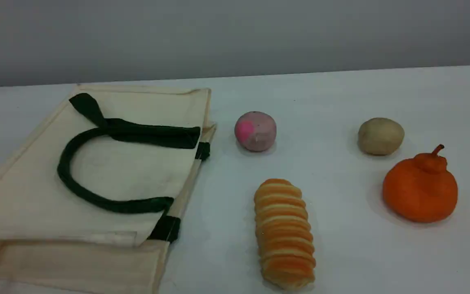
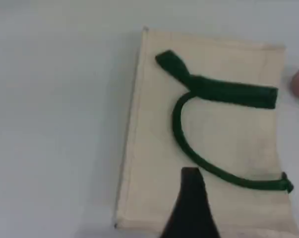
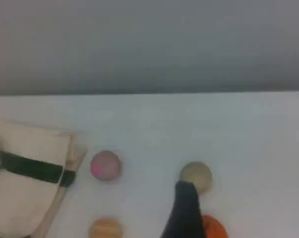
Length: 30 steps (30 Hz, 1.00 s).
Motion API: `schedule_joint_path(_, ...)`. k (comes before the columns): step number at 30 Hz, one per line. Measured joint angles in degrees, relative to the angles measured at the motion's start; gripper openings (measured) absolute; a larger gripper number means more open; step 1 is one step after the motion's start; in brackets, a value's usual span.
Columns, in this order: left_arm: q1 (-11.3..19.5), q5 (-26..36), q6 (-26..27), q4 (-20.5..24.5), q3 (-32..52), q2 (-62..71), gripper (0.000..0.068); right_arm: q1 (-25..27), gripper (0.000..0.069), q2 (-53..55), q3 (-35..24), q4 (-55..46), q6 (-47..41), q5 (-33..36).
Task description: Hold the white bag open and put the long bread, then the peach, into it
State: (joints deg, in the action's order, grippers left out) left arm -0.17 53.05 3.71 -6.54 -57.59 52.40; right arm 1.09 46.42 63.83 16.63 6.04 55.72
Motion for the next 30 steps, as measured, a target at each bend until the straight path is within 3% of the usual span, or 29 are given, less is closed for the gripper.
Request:
schedule_joint_path(14,0.0,-2.05,0.06,0.43,-3.28,25.26,0.0505,0.0,0.0515,20.3,4.61,-0.15,0.02,-0.37)
schedule_joint_path(30,0.0,-6.86,0.3,0.46,-7.58,43.17,0.0505,0.0,0.0515,30.44,4.61,-0.29,0.66,-4.56)
